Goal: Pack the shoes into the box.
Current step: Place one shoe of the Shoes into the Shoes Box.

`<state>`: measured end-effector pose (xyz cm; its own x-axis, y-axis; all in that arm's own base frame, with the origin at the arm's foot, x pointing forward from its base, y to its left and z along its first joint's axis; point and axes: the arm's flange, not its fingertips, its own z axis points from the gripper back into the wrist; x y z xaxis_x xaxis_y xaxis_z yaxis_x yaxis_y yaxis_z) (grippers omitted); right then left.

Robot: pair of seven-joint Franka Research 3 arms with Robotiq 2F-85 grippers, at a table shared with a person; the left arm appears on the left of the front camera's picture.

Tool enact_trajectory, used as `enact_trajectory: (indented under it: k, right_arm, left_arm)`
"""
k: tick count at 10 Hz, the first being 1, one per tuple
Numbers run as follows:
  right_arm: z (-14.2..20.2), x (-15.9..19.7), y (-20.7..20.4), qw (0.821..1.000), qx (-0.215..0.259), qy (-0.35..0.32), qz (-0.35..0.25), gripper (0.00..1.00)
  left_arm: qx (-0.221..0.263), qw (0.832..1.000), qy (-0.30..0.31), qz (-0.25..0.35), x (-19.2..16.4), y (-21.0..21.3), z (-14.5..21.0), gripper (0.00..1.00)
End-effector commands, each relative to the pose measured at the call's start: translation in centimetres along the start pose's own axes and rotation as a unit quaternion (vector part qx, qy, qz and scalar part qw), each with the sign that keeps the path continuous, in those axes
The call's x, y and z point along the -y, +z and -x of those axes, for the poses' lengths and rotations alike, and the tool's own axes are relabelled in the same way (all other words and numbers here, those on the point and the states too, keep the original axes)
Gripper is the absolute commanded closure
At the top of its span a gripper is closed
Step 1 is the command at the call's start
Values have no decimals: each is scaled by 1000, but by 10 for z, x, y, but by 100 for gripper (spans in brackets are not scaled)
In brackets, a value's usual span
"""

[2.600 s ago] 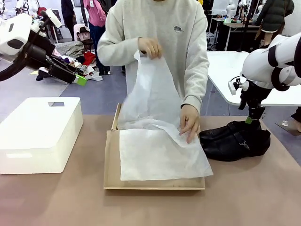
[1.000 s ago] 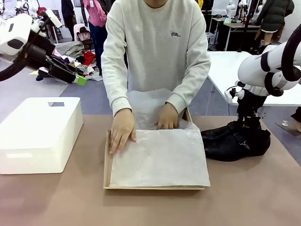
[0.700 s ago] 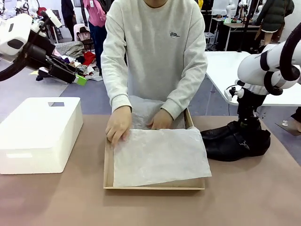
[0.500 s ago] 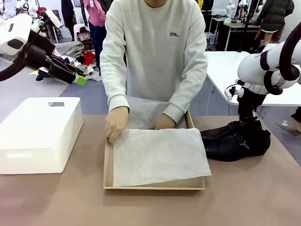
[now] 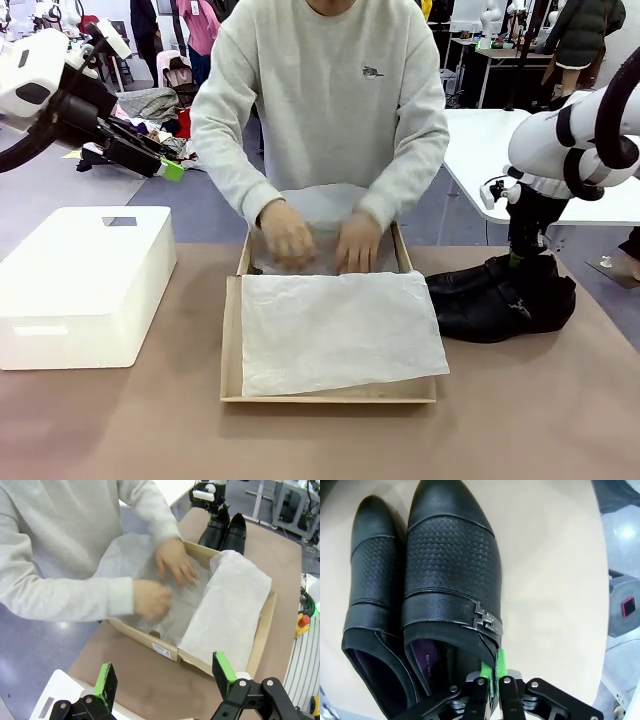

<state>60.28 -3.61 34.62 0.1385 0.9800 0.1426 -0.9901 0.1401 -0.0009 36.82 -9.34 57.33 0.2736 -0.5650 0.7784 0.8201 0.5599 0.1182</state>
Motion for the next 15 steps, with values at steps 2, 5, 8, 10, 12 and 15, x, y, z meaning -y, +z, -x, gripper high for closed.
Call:
enact_trajectory:
  k: [2,5,8,10,12,15]
  right_arm:
    - [0,6,40,997,6,-68,40,100]
    - [4,19,72,996,-19,-87,26,100]
    - [3,20,81,996,-24,-87,12,100]
    - [2,16,97,996,-27,-90,4,100]
    - [-2,7,120,996,-28,-82,-5,100]
    - [-15,-9,163,997,-30,-68,0,100]
  left_arm:
    - [5,1000,-3,5,-2,0,1,0]
    - [5,1000,-3,5,-2,0,1,0]
    - [5,1000,-3,5,-2,0,1,0]
    - [5,1000,-3,5,-2,0,1,0]
    - [5,1000,-3,5,-2,0,1,0]
    - [5,1000,-3,5,-2,0,1,0]
